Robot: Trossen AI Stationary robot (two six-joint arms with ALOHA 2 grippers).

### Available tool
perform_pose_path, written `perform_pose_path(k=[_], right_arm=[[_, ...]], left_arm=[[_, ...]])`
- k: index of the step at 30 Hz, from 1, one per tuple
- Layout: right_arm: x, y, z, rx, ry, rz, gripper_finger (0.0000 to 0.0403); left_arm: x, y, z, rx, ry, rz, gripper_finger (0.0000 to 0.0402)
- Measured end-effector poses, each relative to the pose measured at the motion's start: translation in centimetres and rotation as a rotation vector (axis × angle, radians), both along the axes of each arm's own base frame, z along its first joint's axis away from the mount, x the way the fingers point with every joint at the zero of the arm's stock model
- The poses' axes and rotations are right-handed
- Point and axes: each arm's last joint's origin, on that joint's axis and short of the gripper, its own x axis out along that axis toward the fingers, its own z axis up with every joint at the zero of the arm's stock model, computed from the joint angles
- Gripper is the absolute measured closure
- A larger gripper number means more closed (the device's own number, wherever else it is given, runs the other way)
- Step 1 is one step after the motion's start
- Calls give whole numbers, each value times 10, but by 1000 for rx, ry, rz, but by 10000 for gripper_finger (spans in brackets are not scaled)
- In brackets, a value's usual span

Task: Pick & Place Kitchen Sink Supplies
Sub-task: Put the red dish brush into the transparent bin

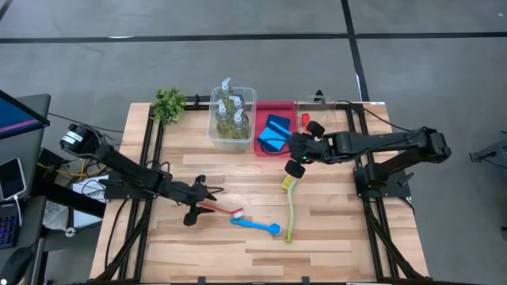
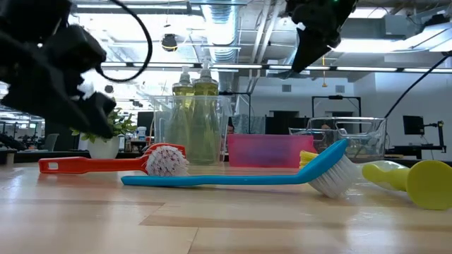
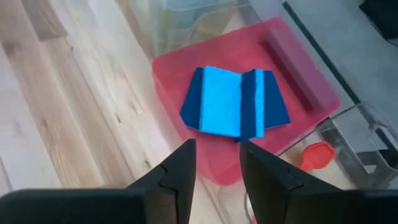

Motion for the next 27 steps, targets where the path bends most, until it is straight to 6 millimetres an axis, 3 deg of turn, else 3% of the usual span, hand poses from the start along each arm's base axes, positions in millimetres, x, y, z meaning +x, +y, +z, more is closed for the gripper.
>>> perform_pose_path(k=[14, 27], right_arm=[[8, 9, -4, 1, 1, 36, 286], [8, 10, -4, 14, -6, 32, 286]], left_arm=[[2, -1, -29, 59, 144, 6, 208], [2, -1, -29, 50, 144, 0, 325]])
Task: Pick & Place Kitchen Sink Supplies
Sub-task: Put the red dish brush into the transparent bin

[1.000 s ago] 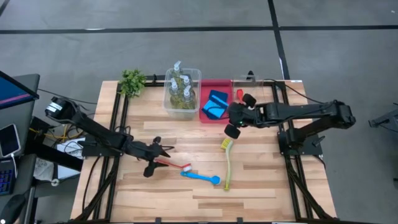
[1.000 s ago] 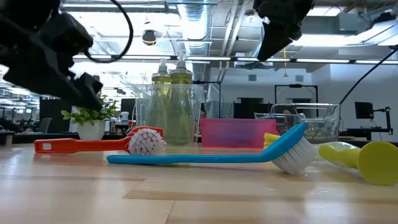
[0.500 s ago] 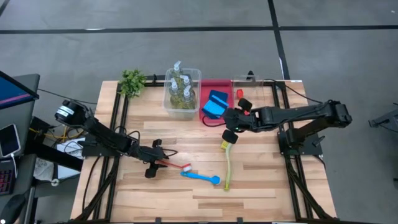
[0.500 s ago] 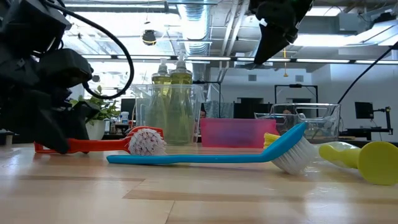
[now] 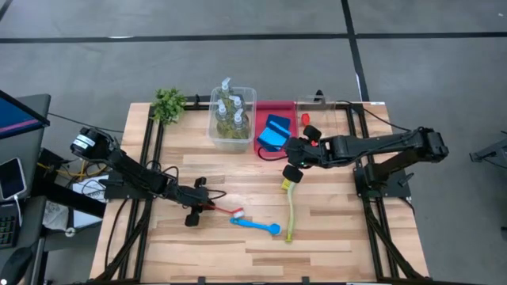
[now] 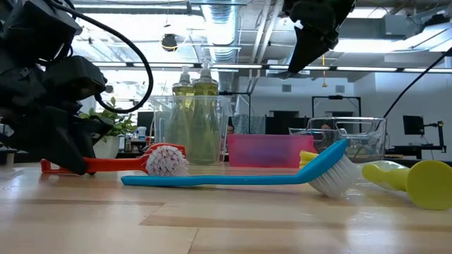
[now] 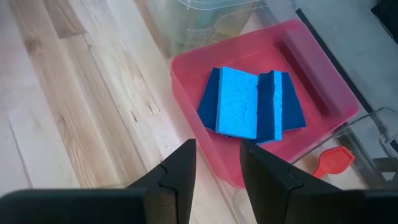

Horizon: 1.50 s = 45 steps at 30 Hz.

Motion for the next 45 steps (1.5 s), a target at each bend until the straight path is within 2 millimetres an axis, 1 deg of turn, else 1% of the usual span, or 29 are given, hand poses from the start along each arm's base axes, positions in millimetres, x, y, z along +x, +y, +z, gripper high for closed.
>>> perform_pose_path(k=[3, 5, 7, 12, 17, 20, 22, 25, 29, 32, 38, 42, 45], right_arm=[[0, 0, 0, 7, -4, -3, 286], [0, 0, 0, 12, -7, -7, 286], [0, 0, 0, 12, -7, -7, 286], [1, 0, 1, 13, -26, -7, 286], [4, 0, 3, 15, -63, -6, 286], [5, 1, 4, 16, -80, -5, 286], [6, 2, 6, 13, -96, 4, 286], [9, 5, 8, -1, -116, 33, 286], [12, 10, 12, -17, -165, 75, 286], [16, 15, 17, -35, -211, 113, 286], [23, 21, 28, -78, -326, 175, 286], [26, 26, 37, -104, -413, 210, 286], [29, 31, 45, -125, -485, 242, 286]], left_arm=[[0, -1, 0, -23, 2, -25, 363], [0, -2, 1, -39, 4, -38, 381], [0, -2, 1, -56, 3, -32, 382], [2, -3, 4, -82, -27, -22, 361], [6, -5, 10, -111, -99, -21, 382], [7, -5, 16, -122, -140, -14, 381], [7, -4, 21, -119, -170, 6, 371], [7, -2, 30, -110, -228, 36, 364], [7, 3, 46, -127, -318, 86, 380], [6, 11, 58, -147, -387, 125, 382], [4, 27, 82, -174, -528, 226, 365], [1, 36, 96, -203, -626, 266, 381], [-1, 42, 108, -231, -721, 294, 382]])
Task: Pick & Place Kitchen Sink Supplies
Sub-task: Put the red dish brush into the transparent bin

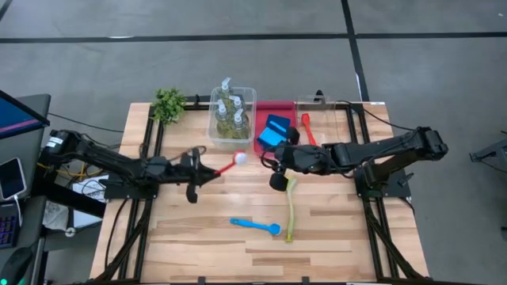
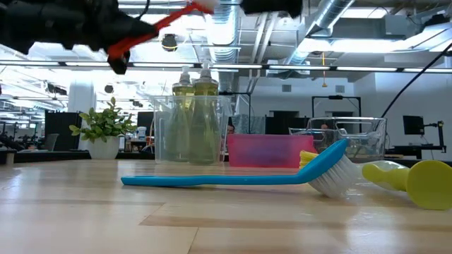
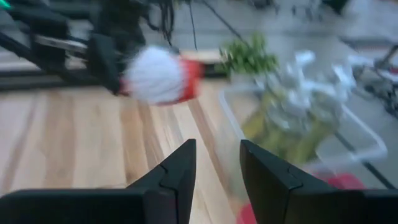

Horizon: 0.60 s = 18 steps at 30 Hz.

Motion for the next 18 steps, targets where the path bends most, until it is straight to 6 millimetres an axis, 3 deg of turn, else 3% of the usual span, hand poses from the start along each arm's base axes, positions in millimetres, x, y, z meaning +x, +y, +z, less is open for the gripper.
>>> perform_pose_path(k=[11, 18], right_arm=[[4, 15, 29, 8, -290, 226, 286], [15, 17, 27, 13, -340, 222, 286]], left_arm=[[-3, 15, 33, -64, -315, 78, 382], [6, 12, 57, -17, -375, 45, 374]])
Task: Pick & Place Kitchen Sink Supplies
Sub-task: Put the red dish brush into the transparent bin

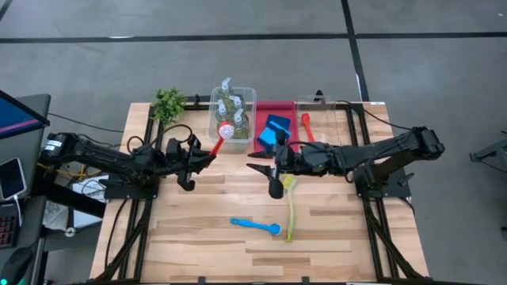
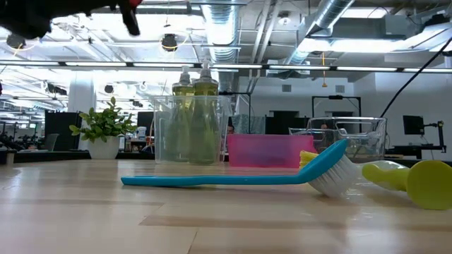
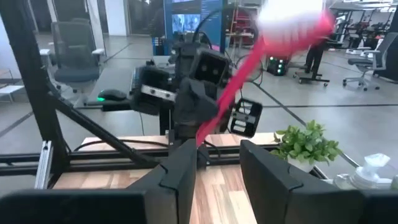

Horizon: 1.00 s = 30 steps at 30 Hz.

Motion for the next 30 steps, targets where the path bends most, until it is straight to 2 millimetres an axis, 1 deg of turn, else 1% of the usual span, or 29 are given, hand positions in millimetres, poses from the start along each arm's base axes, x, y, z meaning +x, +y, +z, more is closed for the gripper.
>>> perform_pose_path(k=[4, 8, 12, 18, 23, 27, 30], right_arm=[[12, 2, -5, 7, -28, 0, 286], [19, 4, -4, 23, -103, 2, 286], [20, 4, 0, 35, -159, 3, 286], [18, 6, 3, 39, -176, 11, 286], [18, 6, 3, 55, -178, 14, 284], [18, 7, 2, 54, -174, 14, 264], [18, 7, 2, 54, -174, 14, 248]], left_arm=[[12, -3, 13, 45, -18, -27, 382], [27, -7, 21, 63, -16, -64, 376], [42, -10, 22, 81, 4, -103, 374], [58, -17, 17, 89, 47, -127, 380], [63, -18, 16, 87, 54, -140, 373], [63, -18, 16, 87, 52, -136, 380], [63, -18, 16, 86, 52, -135, 376]])
